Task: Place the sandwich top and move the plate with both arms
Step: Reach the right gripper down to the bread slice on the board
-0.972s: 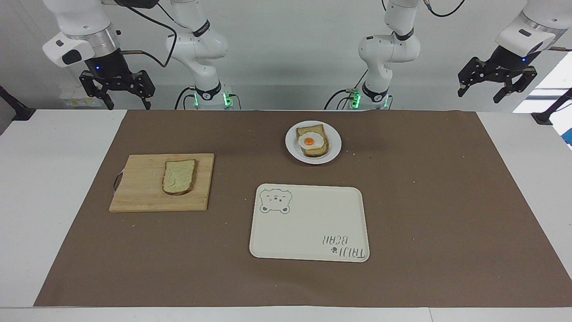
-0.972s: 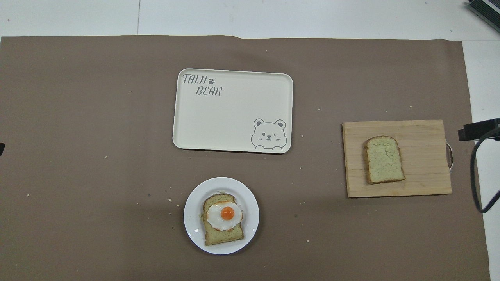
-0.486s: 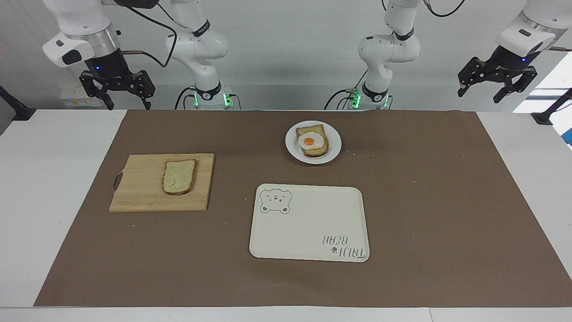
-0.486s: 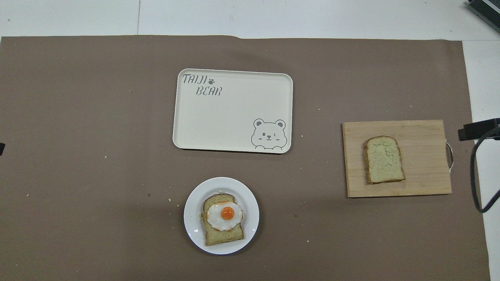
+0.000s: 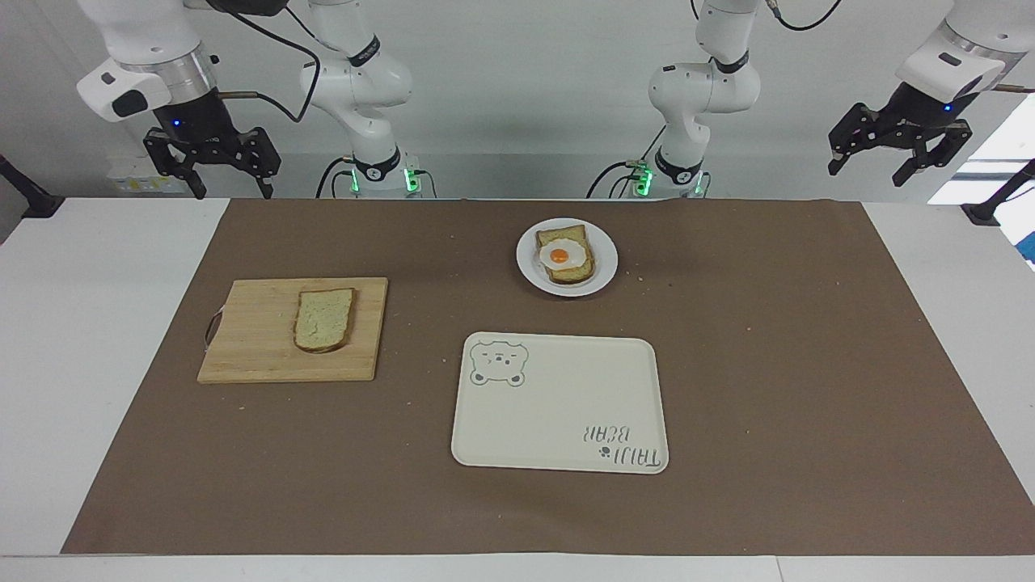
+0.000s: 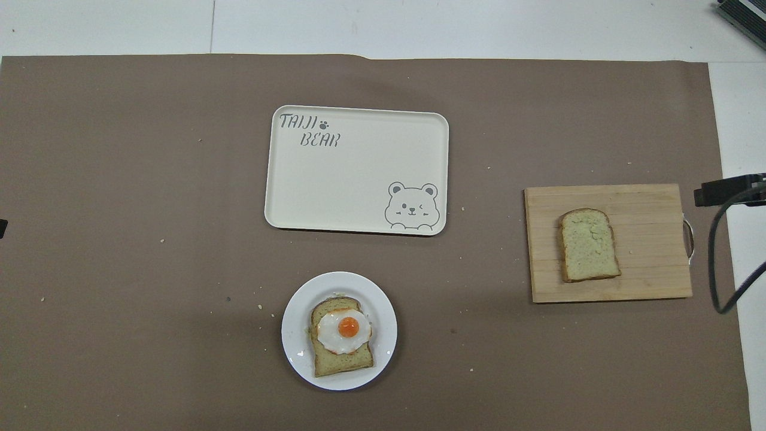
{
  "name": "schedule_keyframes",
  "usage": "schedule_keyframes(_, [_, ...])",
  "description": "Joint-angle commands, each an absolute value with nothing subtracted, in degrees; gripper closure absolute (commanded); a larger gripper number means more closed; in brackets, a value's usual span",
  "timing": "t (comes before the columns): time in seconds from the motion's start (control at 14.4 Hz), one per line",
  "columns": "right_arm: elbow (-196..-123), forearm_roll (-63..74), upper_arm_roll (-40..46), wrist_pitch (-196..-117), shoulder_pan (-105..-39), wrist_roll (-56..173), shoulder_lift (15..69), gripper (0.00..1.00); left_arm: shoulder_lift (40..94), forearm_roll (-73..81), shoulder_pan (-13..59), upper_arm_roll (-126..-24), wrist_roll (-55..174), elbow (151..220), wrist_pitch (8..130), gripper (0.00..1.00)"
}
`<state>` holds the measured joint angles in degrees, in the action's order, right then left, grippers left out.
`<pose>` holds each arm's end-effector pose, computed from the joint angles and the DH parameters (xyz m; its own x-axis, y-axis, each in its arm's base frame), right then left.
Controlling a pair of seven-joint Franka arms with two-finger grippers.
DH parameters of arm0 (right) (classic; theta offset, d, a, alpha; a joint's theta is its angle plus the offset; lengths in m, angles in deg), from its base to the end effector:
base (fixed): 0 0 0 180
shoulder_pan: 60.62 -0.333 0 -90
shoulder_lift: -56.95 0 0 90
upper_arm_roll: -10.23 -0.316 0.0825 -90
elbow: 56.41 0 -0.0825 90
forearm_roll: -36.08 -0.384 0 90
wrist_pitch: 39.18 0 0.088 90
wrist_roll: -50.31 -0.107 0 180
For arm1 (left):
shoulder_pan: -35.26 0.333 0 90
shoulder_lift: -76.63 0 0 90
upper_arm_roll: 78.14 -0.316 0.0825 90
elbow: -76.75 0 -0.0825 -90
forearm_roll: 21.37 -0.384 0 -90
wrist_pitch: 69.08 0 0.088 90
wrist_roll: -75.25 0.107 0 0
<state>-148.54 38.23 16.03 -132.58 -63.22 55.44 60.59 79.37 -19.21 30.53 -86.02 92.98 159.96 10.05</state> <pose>0.5397 -0.0359 0.6470 0.9960 0.0357 0.0821 0.0326 -0.9987 0.0386 0.5173 0.0261 0.6884 0.9659 -0.2586 -0.0092 -0.2579 -0.9649 0.0488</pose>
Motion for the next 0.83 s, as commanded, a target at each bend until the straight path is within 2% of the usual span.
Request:
schedule_keyframes(0.0, [-150.98,37.84,15.51,-135.42,-62.55,54.96,61.17,0.0,80.59,-19.35,31.31,-85.44,92.48,161.21,9.85,0.0])
schedule_keyframes(0.35, [-154.75,37.14,15.68,-136.29,-61.33,61.1,61.52,0.0,80.59,-19.35,31.31,-85.44,92.56,161.21,9.85,0.0])
schedule_keyframes(0.56, [-158.52,34.33,15.68,-141.64,-59.39,62.26,60.74,0.0,80.59,-19.35,31.31,-85.44,92.48,161.21,9.85,0.0])
schedule_keyframes(0.76, [-163.19,32.13,15.68,-151.04,-59.03,62.35,57.23,0.0,80.59,-19.35,31.31,-85.44,92.56,161.21,9.85,0.0])
